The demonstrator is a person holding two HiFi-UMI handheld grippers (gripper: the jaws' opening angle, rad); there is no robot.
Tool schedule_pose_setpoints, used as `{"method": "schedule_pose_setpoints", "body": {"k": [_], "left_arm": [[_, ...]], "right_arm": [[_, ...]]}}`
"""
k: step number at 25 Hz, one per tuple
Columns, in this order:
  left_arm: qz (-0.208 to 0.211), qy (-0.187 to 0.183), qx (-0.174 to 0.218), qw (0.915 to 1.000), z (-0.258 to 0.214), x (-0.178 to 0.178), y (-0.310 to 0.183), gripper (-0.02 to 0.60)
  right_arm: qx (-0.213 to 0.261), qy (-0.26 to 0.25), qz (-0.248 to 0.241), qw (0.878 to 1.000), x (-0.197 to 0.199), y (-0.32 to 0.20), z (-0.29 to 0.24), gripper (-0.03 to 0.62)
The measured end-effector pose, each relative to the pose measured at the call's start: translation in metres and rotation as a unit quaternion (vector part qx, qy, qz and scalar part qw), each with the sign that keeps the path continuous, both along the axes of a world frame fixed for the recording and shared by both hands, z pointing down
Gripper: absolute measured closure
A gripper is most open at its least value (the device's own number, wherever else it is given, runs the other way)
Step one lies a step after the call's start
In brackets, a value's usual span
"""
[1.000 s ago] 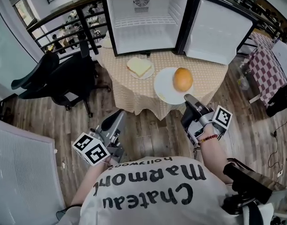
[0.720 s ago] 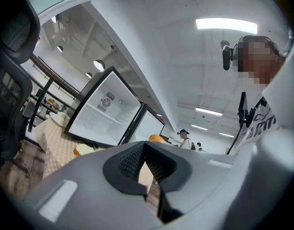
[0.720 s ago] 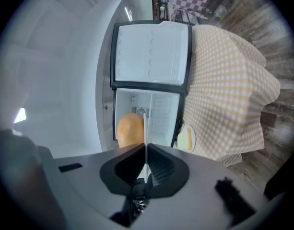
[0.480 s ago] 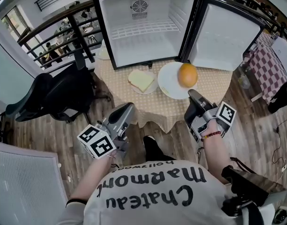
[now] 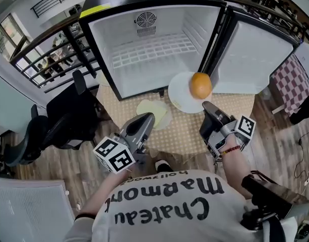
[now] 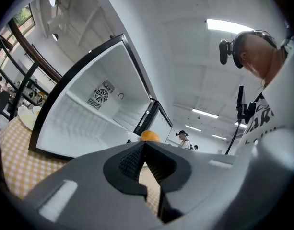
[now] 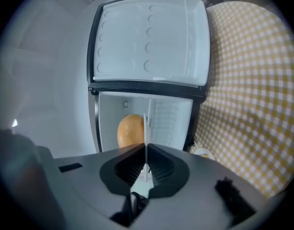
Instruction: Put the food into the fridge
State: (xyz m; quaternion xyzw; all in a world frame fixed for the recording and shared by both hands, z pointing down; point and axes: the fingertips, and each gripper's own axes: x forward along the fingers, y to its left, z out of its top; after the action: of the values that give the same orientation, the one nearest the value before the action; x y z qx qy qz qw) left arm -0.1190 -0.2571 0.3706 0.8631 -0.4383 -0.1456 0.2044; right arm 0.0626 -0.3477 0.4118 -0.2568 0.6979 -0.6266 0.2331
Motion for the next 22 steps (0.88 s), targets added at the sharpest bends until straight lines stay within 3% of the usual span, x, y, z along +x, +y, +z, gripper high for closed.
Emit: {"method": "schedule_pose_setpoints", "body": {"k": [5, 10, 15, 22], "left_arm": [[-0.007, 0.012, -0.009, 0.9999, 0.012, -0.011, -0.057, 0.577], [-0.016, -0.005, 0.002, 0.9999, 0.017, -0.013, -0.090, 0.577], [0.017, -0.002, -0.001, 0.9998, 0.019, -0.017, -0.095, 0.577], [0.059, 0.002, -0.024, 0.9979, 0.029, -0.050, -0.101, 0.577]], "right_arm": [[0.011, 0.004, 0.000, 1.000, -0.010, -0.048, -0.014, 0.569], [0.007, 0.003, 0.006, 1.000, -0.021, -0.079, -0.026, 0.569], [-0.001, 0.002, 0.022, 1.000, -0.036, -0.105, -0.035, 0.569], [-0.015, 0.012, 0.069, 0.997, -0.059, -0.135, -0.037, 0.569]]}}
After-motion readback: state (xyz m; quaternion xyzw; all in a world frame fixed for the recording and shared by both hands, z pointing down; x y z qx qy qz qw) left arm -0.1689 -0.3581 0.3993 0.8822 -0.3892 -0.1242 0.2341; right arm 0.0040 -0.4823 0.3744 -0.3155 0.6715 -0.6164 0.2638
